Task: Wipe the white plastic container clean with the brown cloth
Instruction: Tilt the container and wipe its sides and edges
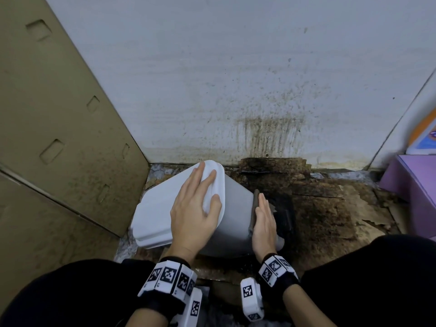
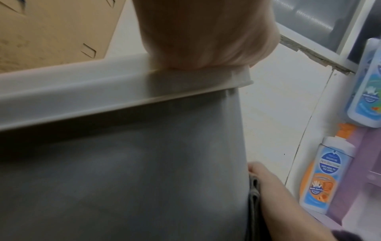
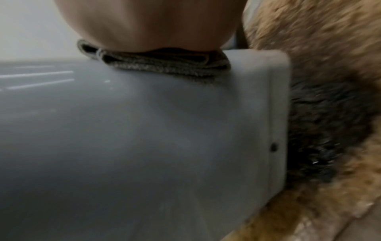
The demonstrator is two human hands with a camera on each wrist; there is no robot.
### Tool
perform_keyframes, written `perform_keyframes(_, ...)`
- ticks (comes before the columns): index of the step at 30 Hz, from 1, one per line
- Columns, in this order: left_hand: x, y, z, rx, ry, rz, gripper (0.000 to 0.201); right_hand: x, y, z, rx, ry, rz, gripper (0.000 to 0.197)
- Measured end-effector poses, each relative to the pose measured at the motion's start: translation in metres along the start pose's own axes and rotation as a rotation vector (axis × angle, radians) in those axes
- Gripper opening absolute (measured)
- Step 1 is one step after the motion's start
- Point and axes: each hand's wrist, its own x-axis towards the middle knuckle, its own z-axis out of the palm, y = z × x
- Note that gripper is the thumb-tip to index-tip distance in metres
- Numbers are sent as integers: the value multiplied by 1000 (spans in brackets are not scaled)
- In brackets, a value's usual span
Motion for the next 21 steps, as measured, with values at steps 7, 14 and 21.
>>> perform_keyframes(7,5,6,7,10,7,-3,58,-22,-67,28,74,-37,-239,55)
perform_keyframes(14,4,5,9,-5,3,13,57,-16,-64,17,31,-83,-469,50)
perform_keyframes(21,6,3,9,-37,19,19,55,1,11,-7,-18,-3,-286,50)
